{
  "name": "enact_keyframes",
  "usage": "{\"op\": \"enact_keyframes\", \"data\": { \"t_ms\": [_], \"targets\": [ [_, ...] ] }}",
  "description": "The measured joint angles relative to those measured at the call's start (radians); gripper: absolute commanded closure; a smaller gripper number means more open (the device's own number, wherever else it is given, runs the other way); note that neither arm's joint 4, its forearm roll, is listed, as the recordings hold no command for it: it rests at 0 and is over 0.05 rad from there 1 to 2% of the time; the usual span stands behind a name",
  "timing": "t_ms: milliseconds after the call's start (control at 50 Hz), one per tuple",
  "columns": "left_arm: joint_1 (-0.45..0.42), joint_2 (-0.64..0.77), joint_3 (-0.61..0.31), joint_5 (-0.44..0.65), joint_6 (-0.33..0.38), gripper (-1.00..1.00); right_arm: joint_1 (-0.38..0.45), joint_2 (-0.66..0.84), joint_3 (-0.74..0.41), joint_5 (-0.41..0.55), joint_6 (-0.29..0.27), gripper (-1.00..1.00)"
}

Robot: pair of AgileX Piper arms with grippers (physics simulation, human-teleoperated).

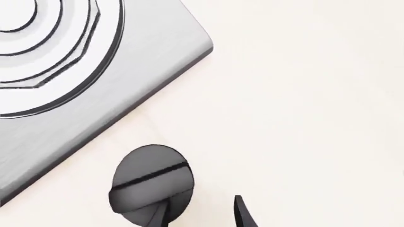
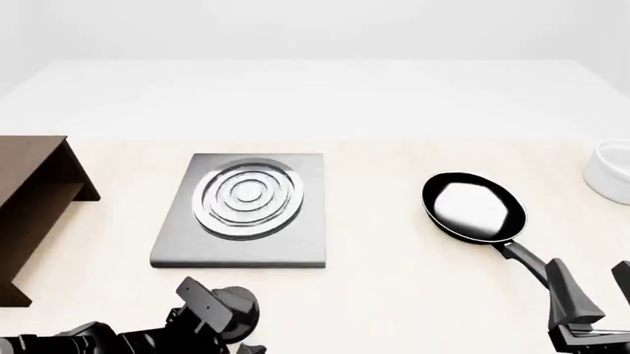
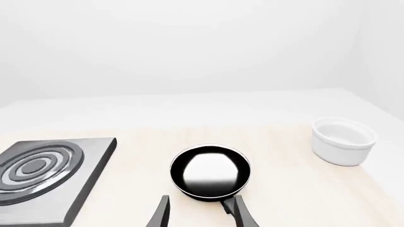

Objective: Turn on the stove and put the frying pan on it.

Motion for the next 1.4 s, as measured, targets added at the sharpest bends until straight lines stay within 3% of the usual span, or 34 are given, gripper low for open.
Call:
{"op": "enact_keyframes", "data": {
  "t_ms": [480, 640, 860, 1060, 1400],
  "targets": [
    [-0.052, -0.029, -0.089, 0.086, 0.028, -1.00, -0.001, 0.004, 0.000, -0.004, 0.002, -1.00],
    [-0.061, -0.143, -0.114, 0.182, 0.055, -1.00, -0.001, 0.001, 0.000, -0.001, 0.002, -1.00],
    [-0.037, -0.405, -0.151, 0.347, 0.106, -1.00, -0.002, -0.001, 0.000, 0.001, -0.001, -1.00],
    [0.061, -0.711, -0.129, 0.453, 0.133, -1.00, -0.002, -0.002, 0.000, 0.004, -0.007, -1.00],
    [0.388, -1.145, 0.090, 0.471, 0.150, -1.00, -0.002, -0.014, -0.001, 0.016, -0.021, -1.00]
  ]
}}
